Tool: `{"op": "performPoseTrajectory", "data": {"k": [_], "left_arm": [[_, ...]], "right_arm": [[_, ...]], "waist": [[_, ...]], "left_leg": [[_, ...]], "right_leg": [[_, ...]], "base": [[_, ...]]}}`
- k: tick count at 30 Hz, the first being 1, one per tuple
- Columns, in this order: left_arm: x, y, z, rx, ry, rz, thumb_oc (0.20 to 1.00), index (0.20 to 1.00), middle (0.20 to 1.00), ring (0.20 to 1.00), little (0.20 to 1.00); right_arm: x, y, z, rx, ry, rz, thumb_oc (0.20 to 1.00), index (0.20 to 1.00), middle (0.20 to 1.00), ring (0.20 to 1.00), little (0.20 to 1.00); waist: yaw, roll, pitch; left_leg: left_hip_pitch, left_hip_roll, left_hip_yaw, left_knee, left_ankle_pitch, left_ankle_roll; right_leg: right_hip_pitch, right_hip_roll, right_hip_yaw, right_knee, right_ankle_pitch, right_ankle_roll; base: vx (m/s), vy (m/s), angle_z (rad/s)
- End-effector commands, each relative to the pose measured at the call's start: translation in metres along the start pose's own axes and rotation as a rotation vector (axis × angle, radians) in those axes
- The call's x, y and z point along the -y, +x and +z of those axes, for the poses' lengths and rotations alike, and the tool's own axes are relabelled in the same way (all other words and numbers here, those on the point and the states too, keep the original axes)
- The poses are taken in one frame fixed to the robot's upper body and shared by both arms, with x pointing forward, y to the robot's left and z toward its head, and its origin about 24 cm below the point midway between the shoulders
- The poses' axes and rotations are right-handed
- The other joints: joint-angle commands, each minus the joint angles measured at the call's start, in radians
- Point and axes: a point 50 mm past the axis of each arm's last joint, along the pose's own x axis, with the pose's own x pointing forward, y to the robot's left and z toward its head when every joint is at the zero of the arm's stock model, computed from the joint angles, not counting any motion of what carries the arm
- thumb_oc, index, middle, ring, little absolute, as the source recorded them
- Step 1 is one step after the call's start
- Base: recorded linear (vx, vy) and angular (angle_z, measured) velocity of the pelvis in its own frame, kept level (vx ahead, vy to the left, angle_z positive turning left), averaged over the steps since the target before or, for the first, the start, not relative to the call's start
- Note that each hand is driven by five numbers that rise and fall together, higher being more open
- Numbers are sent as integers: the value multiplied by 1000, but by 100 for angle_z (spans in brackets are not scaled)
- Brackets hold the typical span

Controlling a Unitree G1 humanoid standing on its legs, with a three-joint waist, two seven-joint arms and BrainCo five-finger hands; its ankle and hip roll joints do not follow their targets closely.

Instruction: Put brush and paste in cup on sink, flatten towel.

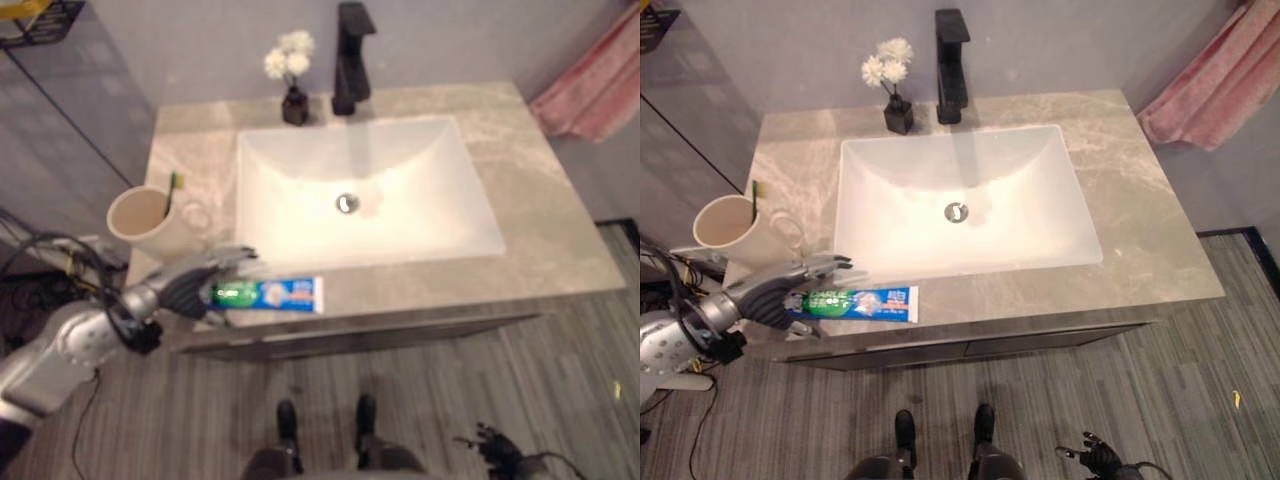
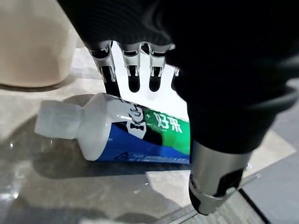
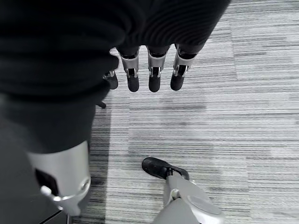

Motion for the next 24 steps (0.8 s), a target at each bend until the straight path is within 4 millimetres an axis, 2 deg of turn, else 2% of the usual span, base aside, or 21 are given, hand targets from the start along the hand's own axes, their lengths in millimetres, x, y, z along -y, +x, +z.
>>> {"op": "performPoseTrajectory", "data": {"k": [1,3,5,7,11,15,19,20,21,22,23,24], "left_arm": [[33,-11,-23,-145,23,-101,1000,1000,1000,1000,1000],[32,-13,-26,-166,169,-79,784,784,784,784,784],[40,-11,-27,-163,228,-65,363,363,363,363,363],[51,-9,-27,-156,266,-80,200,200,200,200,200],[77,-9,-38,-207,295,-105,200,200,200,200,200],[84,-7,-38,-216,283,-84,200,200,200,200,200],[71,-2,-30,-193,272,39,200,200,200,200,200],[64,-1,-27,-183,258,92,200,200,200,200,200],[39,1,-13,-143,163,313,200,200,200,200,200],[39,1,-13,-143,162,313,200,200,200,200,200],[22,-1,-7,-125,110,450,200,200,200,200,200],[22,-2,-6,-126,107,451,200,200,200,200,200]], "right_arm": [[8,-4,-4,6,-67,-25,1000,1000,1000,1000,1000],[9,-5,-3,19,-68,-39,1000,1000,1000,1000,1000],[10,-5,3,52,-80,-54,1000,1000,1000,1000,1000],[11,-5,4,58,-93,-67,1000,1000,1000,1000,1000],[11,-5,3,57,-109,-88,1000,1000,1000,1000,1000],[11,-5,2,55,-116,-99,1000,1000,1000,1000,1000],[15,-5,4,64,-38,-155,1000,1000,1000,1000,1000],[19,-5,10,91,11,-183,1000,1000,1000,1000,1000],[37,-10,39,251,223,-282,1000,1000,1000,1000,1000],[37,-10,39,251,222,-283,1000,1000,1000,1000,1000],[50,-18,58,351,182,-338,1000,1000,1000,1000,1000],[50,-19,58,350,177,-340,1000,1000,1000,1000,1000]], "waist": [[-8,-16,-17],[-8,-19,-17],[-9,-21,-17],[-11,-24,-16],[-8,-29,-25],[-8,-31,-33],[-12,-27,-48],[-14,-27,-53],[-24,-27,-62],[-25,-27,-62],[-30,-30,-72],[-31,-29,-71]], "left_leg": [[-1,58,-98,12,-48,-12],[-1,61,-101,12,-50,-14],[-3,64,-100,12,-49,-15],[-6,67,-99,12,-49,-16],[-7,74,-83,12,-50,-18],[1,77,-75,12,-52,-20],[22,79,-69,12,-58,-23],[29,80,-69,12,-59,-23],[50,82,-66,12,-68,-24],[49,81,-65,12,-64,-24],[56,80,-62,12,-66,-24],[56,80,-62,12,-67,-24]], "right_leg": [[35,-33,-12,5,-46,69],[36,-30,-13,5,-49,68],[33,-28,-11,5,-50,67],[29,-25,-10,5,-51,68],[19,-20,3,5,-50,68],[23,-19,7,5,-54,67],[43,-18,6,5,-62,64],[50,-19,5,5,-64,64],[73,-19,7,5,-70,64],[71,-19,7,5,-67,63],[79,-21,6,5,-67,63],[79,-21,7,5,-67,63]], "base": [[8,-34,1],[6,-35,-1],[0,0,0],[0,0,0],[-4,-15,-5],[7,-14,-9],[8,-11,-4],[3,-4,-3],[0,0,0],[-38,-1,-6],[-36,0,-9],[-28,1,-7]]}}
